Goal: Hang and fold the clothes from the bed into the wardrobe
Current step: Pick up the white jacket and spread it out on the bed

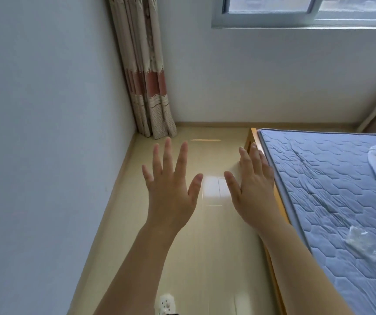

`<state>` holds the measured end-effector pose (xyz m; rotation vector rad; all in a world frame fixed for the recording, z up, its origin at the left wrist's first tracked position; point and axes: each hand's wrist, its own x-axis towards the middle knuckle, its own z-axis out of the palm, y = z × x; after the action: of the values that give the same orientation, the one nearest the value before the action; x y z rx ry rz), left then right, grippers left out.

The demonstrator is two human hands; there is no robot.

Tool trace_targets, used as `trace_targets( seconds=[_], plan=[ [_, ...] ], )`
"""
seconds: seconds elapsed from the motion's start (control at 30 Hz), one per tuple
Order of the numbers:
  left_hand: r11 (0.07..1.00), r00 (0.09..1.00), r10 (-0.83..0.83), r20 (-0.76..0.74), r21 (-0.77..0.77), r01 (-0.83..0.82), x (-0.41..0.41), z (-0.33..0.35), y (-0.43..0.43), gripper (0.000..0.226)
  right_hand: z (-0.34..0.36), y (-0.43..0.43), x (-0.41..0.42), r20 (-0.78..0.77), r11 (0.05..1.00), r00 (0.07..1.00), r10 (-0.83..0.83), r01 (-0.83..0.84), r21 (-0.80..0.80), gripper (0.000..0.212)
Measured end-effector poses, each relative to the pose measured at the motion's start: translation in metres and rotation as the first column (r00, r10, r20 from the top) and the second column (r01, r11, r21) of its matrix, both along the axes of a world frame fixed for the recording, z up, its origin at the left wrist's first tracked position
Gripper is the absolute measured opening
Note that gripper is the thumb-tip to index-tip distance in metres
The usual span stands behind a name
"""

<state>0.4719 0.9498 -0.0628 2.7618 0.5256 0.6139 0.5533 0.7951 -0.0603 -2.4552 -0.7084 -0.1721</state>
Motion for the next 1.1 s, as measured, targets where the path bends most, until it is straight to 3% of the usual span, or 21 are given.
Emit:
trace_targets(
  seconds=[0.27, 0.4, 0.6, 0.73, 0.83, 0.97, 1.1],
  plan=[
    [0.965, 0.971, -0.218, 0.102, -0.126, 0.230, 0.184, 0.036, 0.119, 0.065, 0.040, 0.124, 0.157, 0.085, 0.989, 0.987, -0.138, 0.134, 0.059, 0.076],
    [0.931, 0.928, -0.362, 0.088, -0.016, 0.364, 0.284, 0.027, 0.147, 0.063, 0.028, 0.147, 0.243, 0.065, 0.972, 0.974, -0.217, 0.210, 0.104, 0.076],
    [0.918, 0.919, -0.393, -0.015, 0.047, 0.393, 0.464, 0.007, 0.188, 0.066, 0.003, 0.178, 0.417, 0.070, 0.951, 0.956, -0.284, 0.272, 0.145, 0.074],
    [0.882, 0.901, -0.423, -0.090, 0.186, 0.433, 0.595, 0.022, 0.211, 0.066, 0.001, 0.194, 0.536, 0.084, 0.953, 0.951, -0.297, 0.289, 0.096, 0.072],
    [0.883, 0.905, -0.415, -0.096, 0.196, 0.426, 0.675, 0.030, 0.228, 0.066, 0.008, 0.208, 0.613, 0.125, 0.942, 0.935, -0.333, 0.324, 0.083, 0.069],
    [0.877, 0.903, -0.401, -0.155, 0.222, 0.427, 0.769, 0.016, 0.260, 0.068, 0.008, 0.232, 0.713, 0.274, 0.925, 0.896, -0.350, 0.377, -0.052, 0.062],
    [0.847, 0.880, -0.440, -0.179, 0.242, 0.473, 0.886, -0.003, 0.286, 0.069, -0.002, 0.263, 0.824, 0.279, 0.899, 0.886, -0.371, 0.418, -0.129, 0.064]
  ],
)
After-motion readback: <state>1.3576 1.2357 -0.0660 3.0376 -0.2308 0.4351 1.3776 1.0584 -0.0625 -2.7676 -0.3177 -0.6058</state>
